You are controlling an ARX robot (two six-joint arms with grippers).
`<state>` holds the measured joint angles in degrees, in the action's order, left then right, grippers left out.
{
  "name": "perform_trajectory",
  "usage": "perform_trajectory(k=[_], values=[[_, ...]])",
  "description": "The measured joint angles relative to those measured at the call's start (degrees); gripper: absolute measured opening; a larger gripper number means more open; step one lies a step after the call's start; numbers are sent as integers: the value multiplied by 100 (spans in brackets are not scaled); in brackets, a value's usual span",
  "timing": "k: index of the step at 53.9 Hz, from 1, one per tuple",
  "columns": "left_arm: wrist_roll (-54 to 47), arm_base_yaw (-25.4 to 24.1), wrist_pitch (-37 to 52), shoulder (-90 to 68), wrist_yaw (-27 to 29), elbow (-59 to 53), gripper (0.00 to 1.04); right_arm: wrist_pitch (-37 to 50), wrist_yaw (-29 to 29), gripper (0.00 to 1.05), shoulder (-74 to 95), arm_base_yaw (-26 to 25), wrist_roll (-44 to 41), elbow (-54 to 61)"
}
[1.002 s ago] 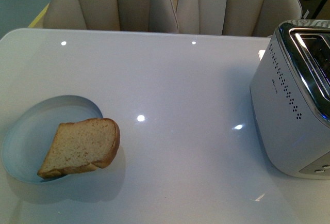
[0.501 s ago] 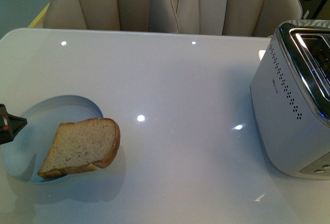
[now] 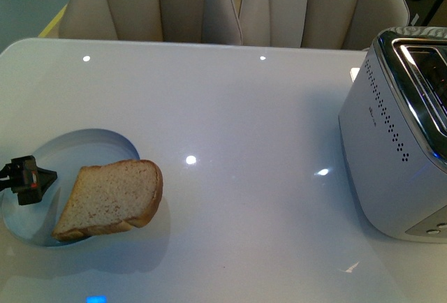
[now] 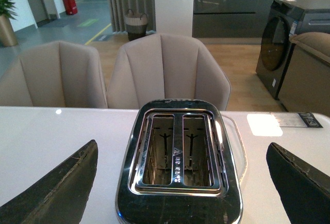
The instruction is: Left arm holds plate, right arm toasts bread
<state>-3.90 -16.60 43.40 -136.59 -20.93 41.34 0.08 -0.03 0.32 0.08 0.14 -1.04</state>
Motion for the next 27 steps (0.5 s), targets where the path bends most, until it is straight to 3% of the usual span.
perform_trajectory(k=[5,15,27], values=[[-55,24,55,-68,15,42,97,0,2,96,0,0,0,0],[-144,35,120,-170,146,79,64,0,0,96,0,0,0,0],[-168,37,129,-192,142,72,32,0,0,96,0,0,0,0]])
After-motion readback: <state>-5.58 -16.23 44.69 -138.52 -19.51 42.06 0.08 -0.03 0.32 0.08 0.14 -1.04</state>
